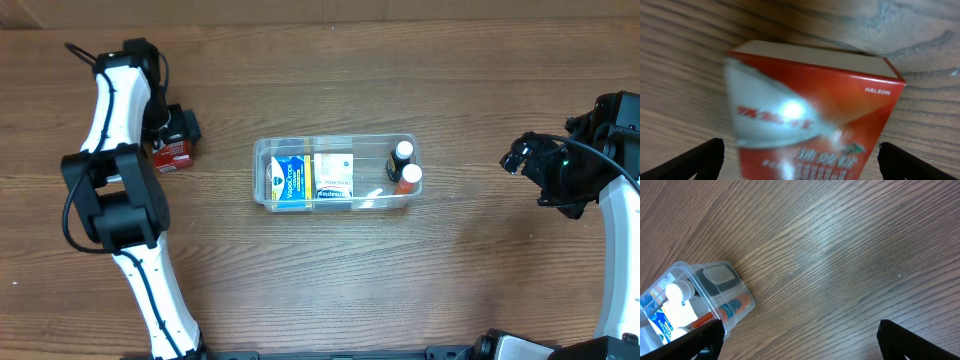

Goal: Pack container
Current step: 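Grasp the red-white box with the left gripper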

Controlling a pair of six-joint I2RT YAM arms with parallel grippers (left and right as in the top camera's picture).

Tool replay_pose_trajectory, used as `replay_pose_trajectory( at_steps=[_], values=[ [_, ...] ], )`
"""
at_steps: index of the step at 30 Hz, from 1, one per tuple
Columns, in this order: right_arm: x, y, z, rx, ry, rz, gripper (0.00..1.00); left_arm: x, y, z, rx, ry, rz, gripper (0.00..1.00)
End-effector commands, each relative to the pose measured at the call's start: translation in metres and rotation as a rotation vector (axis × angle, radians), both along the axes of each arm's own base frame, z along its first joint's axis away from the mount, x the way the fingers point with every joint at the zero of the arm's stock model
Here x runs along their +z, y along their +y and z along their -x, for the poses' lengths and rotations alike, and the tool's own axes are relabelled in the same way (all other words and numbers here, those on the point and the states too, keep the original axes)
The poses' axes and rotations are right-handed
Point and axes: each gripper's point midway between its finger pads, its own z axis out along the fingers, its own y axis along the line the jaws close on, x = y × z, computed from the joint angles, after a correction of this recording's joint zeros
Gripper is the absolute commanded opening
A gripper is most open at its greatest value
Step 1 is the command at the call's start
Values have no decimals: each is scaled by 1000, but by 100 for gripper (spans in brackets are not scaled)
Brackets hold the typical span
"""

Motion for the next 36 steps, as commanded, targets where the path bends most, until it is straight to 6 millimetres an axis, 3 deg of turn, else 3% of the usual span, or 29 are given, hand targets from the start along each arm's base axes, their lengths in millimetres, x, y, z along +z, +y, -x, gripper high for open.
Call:
replay_pose_trajectory(
  at_steps=[1,14,25,36],
  values=[
    [0,1,-1,14,-6,3,100,-12,-9,1,-45,27,22,100],
    [-1,1,0,14,-1,2,100,-14,-14,4,-43,39,51,100],
    [-1,2,1,14,1,1,100,-28,-16,5,-41,32,68,100],
    [-1,2,1,17,1,2,100,-28,-17,7,-41,40,70,89]
  ],
)
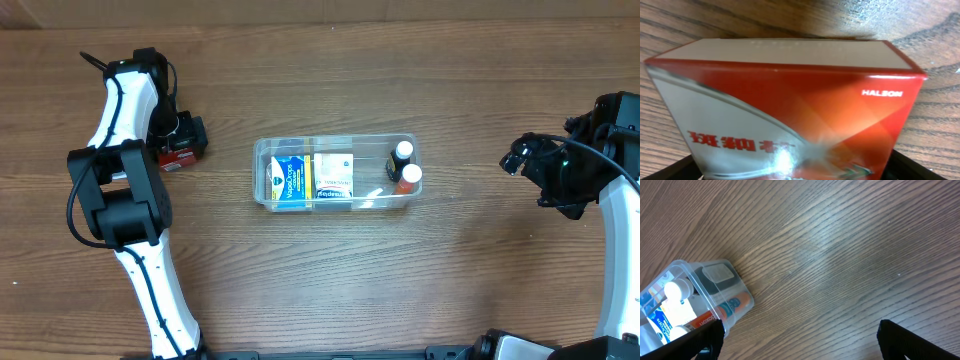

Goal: Pack container
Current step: 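Grasp the red-white box with the left gripper, then place the red-white box into the container beside the Hansaplast box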

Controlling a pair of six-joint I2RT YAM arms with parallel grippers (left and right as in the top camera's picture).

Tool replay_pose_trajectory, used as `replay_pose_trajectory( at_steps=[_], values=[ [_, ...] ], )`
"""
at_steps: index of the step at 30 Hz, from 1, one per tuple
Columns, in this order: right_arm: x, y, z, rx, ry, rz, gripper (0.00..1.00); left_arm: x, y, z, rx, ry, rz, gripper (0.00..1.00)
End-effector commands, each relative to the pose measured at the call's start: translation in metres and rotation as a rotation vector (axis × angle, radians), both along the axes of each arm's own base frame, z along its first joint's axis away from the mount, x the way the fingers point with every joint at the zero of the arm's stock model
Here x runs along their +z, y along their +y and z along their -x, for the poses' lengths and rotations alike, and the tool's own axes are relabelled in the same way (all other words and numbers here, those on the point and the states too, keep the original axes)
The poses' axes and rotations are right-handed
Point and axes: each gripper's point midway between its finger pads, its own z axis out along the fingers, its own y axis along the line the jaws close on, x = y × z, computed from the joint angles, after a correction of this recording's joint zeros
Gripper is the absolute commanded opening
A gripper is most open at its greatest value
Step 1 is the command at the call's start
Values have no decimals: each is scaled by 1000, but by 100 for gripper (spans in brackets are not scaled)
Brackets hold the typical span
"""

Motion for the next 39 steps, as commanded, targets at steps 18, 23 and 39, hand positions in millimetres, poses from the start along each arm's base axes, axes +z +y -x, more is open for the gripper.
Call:
replay_pose_trajectory(
  at_steps=[18,23,39],
  values=[
    [0,1,0,12,-3,2,100,-6,-5,10,-17,45,13,63],
    [0,1,0,12,-3,2,100,-6,-5,11,-17,49,14,65],
    [0,1,0,11,-3,1,100,193,-86,23,-107,-282,10,58]
  ],
)
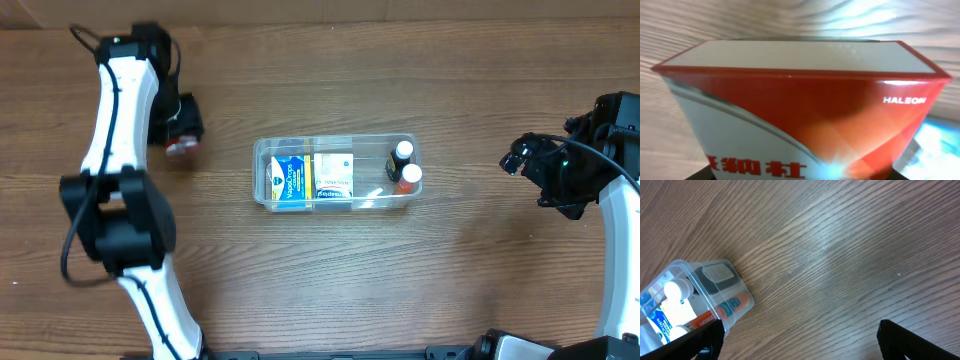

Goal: Pack container
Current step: 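Place the red-white box into the container beside the Hansaplast box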

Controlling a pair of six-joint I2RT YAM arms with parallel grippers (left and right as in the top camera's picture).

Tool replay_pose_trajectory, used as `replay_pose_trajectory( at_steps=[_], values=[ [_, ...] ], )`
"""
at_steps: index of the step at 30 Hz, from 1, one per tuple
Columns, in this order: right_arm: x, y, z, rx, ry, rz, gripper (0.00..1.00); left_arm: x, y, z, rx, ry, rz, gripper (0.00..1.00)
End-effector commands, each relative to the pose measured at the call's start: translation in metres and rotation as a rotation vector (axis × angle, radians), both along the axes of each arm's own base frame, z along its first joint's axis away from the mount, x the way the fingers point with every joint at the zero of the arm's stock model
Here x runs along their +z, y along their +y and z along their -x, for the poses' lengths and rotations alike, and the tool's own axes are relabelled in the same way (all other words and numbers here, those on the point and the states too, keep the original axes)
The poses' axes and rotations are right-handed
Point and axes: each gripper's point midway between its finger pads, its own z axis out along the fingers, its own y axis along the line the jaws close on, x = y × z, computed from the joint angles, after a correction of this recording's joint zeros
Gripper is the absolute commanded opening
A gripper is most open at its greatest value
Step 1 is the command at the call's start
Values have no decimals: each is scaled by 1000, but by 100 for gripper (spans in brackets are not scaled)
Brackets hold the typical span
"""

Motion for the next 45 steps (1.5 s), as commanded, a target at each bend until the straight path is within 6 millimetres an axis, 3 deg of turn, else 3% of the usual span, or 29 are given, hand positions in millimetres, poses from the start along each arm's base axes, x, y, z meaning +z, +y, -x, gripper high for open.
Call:
replay_pose_trajectory(
  at_steps=[1,4,6,11,15,22,26,32,38,45],
  values=[
    [0,1,-1,11,-4,1,100,90,-64,17,-81,-195,45,58],
    [0,1,-1,11,-4,1,100,124,-131,45,-186,-263,85,58],
    [0,1,-1,11,-4,1,100,132,-178,62,-258,-280,118,58],
    [0,1,-1,8,-4,-1,100,124,-287,90,-393,-315,200,59],
    [0,3,-1,11,-6,-10,100,93,-333,91,-420,-288,218,59],
    [0,3,-1,11,-7,-9,100,17,-349,86,-396,-126,168,62],
    [0,3,-1,11,-7,-9,100,-6,-352,83,-394,-94,148,62],
    [0,3,-1,11,-6,-10,100,-8,-354,80,-391,-99,152,67],
    [0,3,0,11,-3,-11,100,-9,-354,80,-392,-98,151,80],
    [0,3,0,11,-3,-11,100,-9,-353,81,-393,-93,146,79]
  ],
)
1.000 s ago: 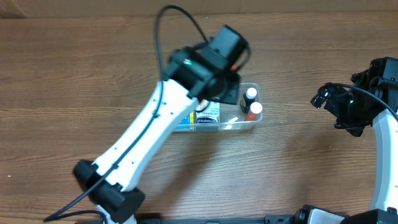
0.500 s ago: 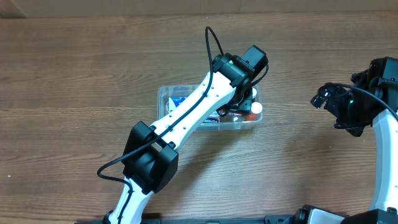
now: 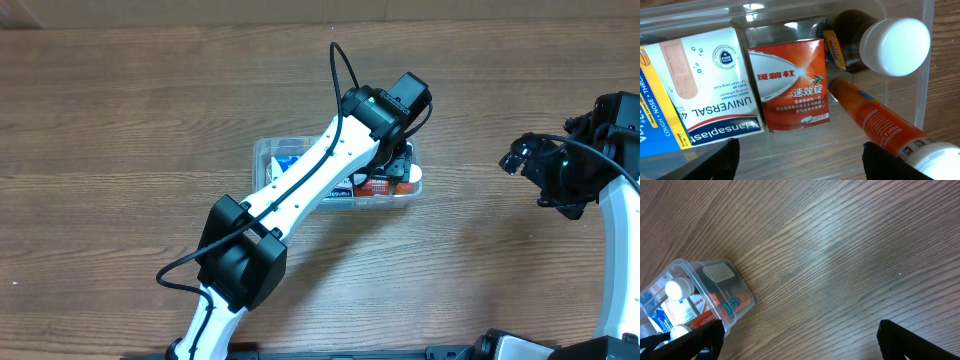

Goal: Pack container

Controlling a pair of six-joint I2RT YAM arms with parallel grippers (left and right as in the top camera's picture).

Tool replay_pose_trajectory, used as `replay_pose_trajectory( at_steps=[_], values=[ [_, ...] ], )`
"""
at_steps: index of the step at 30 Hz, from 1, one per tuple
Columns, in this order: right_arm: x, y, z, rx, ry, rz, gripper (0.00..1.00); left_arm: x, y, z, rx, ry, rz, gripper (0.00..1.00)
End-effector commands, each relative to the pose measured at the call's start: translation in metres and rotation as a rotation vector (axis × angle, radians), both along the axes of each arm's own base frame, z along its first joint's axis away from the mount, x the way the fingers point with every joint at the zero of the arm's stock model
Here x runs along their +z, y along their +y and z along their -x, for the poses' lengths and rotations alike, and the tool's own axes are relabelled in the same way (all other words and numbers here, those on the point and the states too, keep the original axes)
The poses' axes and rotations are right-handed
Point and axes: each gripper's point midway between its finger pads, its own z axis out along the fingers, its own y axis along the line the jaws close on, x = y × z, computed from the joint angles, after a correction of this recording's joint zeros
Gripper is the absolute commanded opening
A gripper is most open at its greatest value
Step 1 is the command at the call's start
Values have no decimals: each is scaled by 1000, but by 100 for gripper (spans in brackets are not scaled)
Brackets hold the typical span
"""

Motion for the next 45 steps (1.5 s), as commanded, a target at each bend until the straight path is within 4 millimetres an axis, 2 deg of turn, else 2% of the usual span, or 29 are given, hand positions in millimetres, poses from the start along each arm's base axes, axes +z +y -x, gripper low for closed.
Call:
replay_pose_trajectory(
  at_steps=[1,4,5,7,9,10,12,14,16,18,20,21,23,26,29,33,37,45],
  values=[
    [0,3,-1,10,-4,-7,100,-1,0,-1,1,7,1,78],
    [0,2,-2,10,-10,-5,100,18,18,-9,5,-40,-31,78],
    [0,2,-2,10,-12,-4,99,30,28,-14,21,-77,-51,79],
    [7,3,-6,18,-31,3,90,69,59,-28,78,-186,-77,83],
    [25,11,-13,54,-82,24,82,107,96,-37,159,-261,-72,85],
    [36,17,-17,89,-114,39,75,128,122,-39,214,-296,-66,85],
    [61,32,-25,154,-179,84,62,157,167,-40,311,-344,-66,86],
    [87,61,-33,272,-250,145,51,186,230,-35,453,-382,-77,90],
    [93,86,-37,360,-286,162,38,194,267,-28,543,-378,-93,93],
    [90,117,-38,467,-291,185,24,190,301,-21,623,-339,-129,94],
    [78,145,-37,559,-263,181,16,180,319,-19,667,-297,-156,100],
    [72,155,-36,596,-248,180,15,174,326,-20,684,-279,-168,100],
    [47,189,-35,726,-191,180,15,158,337,-23,713,-227,-187,100],
    [28,214,-38,824,-167,187,15,148,341,-27,688,-201,-207,100],
    [11,228,-37,891,-129,194,14,140,341,-30,682,-180,-216,100],
    [-21,233,-38,912,-29,193,14,131,336,-35,667,-154,-201,100],
    [-45,234,-35,921,57,186,14,131,336,-37,669,-162,-198,100],
    [-68,238,-18,983,114,190,14,131,336,-38,669,-165,-195,100]
  ],
)
